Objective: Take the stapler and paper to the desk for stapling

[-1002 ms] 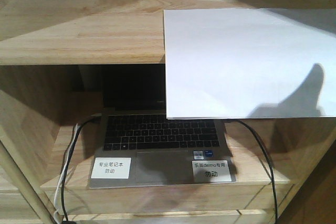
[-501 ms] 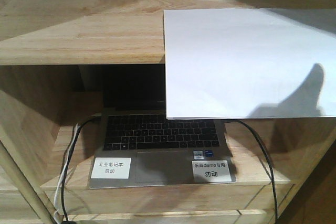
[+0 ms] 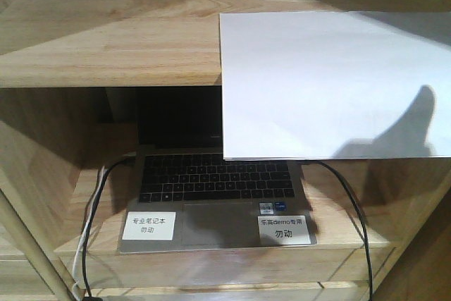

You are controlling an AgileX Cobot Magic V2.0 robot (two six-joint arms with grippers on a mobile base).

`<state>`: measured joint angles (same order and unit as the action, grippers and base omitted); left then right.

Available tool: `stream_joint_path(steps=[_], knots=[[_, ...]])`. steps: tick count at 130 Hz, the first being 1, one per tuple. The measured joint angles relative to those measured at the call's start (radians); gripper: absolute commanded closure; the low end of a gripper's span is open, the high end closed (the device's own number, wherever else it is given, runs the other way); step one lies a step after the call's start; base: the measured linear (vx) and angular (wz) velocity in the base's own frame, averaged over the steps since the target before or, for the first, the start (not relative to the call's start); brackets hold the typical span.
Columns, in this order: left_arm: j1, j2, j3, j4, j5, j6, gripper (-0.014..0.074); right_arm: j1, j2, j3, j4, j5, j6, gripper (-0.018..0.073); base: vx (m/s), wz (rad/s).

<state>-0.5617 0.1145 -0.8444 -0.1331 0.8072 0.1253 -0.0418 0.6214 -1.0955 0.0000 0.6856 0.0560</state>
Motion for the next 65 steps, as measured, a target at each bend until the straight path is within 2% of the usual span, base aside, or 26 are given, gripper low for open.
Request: stream_joint_path(steps=[65], knots=[[0.000, 0.000, 0.000, 0.000, 0.000, 0.000, 0.0603, 0.000, 0.000, 0.000, 0.000, 0.000, 0.000, 0.0125, 0.00, 0.00]])
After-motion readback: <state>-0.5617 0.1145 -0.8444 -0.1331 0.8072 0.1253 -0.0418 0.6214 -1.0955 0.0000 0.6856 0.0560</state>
